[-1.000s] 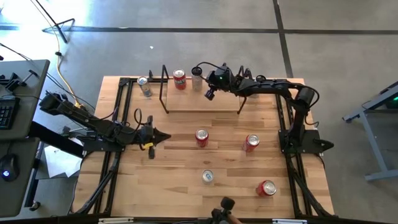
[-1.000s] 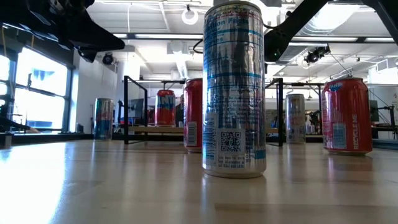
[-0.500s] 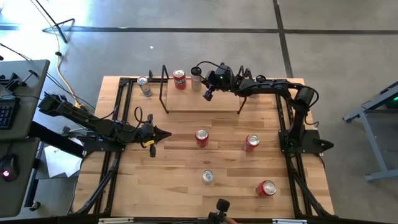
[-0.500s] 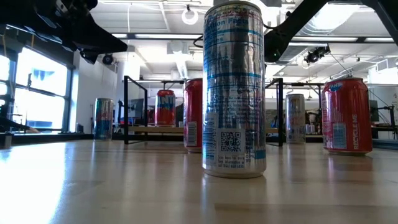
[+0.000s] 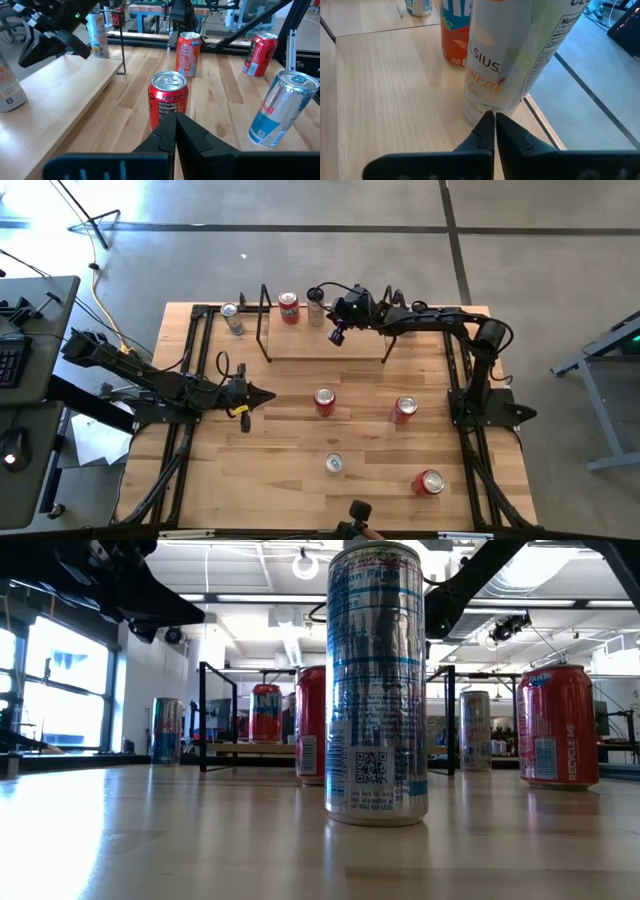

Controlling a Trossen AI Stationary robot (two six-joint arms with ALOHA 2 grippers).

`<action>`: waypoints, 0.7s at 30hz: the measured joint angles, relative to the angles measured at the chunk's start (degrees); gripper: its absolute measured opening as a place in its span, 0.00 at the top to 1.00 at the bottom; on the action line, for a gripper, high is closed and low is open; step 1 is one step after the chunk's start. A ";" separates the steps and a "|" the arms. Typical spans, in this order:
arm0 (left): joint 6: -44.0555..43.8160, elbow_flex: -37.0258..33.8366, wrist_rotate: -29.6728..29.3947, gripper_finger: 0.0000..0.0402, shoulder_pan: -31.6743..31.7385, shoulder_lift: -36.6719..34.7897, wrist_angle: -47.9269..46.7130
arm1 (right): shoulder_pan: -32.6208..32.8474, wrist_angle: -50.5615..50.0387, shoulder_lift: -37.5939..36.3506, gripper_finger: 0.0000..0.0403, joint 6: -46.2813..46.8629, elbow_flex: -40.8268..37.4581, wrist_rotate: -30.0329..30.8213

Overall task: Place canned beverage on shelf
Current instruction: Put the bottom white yellow soda can on the shelf

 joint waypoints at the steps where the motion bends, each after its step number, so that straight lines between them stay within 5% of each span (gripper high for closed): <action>1: -0.13 0.00 0.00 1.00 0.00 0.00 -0.02 | 0.00 0.10 -0.01 1.00 -0.10 -0.01 -0.02; 21: -0.17 0.00 0.00 1.00 -0.02 0.00 -0.16 | 0.00 6.73 -0.08 1.00 -1.20 0.01 -1.34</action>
